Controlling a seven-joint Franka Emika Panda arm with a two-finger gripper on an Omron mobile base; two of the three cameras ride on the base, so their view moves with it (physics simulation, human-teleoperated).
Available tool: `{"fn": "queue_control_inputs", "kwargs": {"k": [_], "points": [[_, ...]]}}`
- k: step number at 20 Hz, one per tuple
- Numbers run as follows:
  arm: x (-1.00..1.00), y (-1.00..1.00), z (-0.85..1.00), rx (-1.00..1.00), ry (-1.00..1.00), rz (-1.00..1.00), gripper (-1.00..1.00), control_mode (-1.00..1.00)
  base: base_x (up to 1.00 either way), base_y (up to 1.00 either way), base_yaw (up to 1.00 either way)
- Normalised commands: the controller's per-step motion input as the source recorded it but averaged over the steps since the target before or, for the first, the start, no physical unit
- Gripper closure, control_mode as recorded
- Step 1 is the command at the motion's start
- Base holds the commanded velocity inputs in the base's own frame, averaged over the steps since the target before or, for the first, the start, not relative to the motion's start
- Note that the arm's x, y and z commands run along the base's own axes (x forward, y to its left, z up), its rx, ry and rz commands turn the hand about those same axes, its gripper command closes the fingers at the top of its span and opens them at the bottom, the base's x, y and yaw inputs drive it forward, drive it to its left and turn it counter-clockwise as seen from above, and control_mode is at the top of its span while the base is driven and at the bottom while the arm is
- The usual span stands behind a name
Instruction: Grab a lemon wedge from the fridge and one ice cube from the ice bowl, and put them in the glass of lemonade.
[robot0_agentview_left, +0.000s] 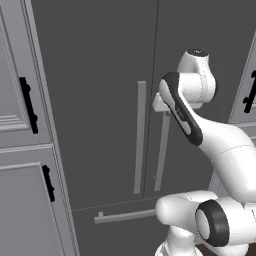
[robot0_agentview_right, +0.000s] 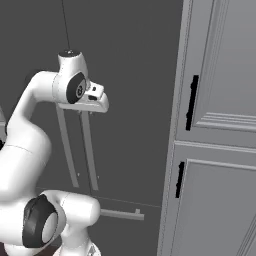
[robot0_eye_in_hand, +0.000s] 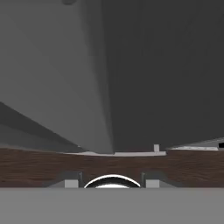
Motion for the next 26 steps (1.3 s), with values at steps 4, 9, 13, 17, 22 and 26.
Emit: {"fn": "queue_control_inputs", "kwargs": {"k": [4,9,13,17,22,26], "points": [[-0.55,-0.09,0.0,0.0,0.0,0.0,-1.0,-1.0,0.0,0.0,0.0],[-0.99,-0.01,0.0,0.0,-0.11,0.0,-1.0,-1.0,0.0,0.0,0.0],[-0.23,0.02,0.0,0.0,-0.01,0.0,-1.0,-1.0,0.0,0.0,0.0],[-0.01,0.0,0.0,0.0,0.0,0.0,-1.0,-1.0,0.0,0.0,0.0],[0.0,0.0,0.0,0.0,0.0,0.0,-1.0,1.0,-0.9,0.16,0.06],[0.0,0.0,0.0,0.0,0.0,0.0,-1.0,1.0,-0.82,0.53,0.12]]}}
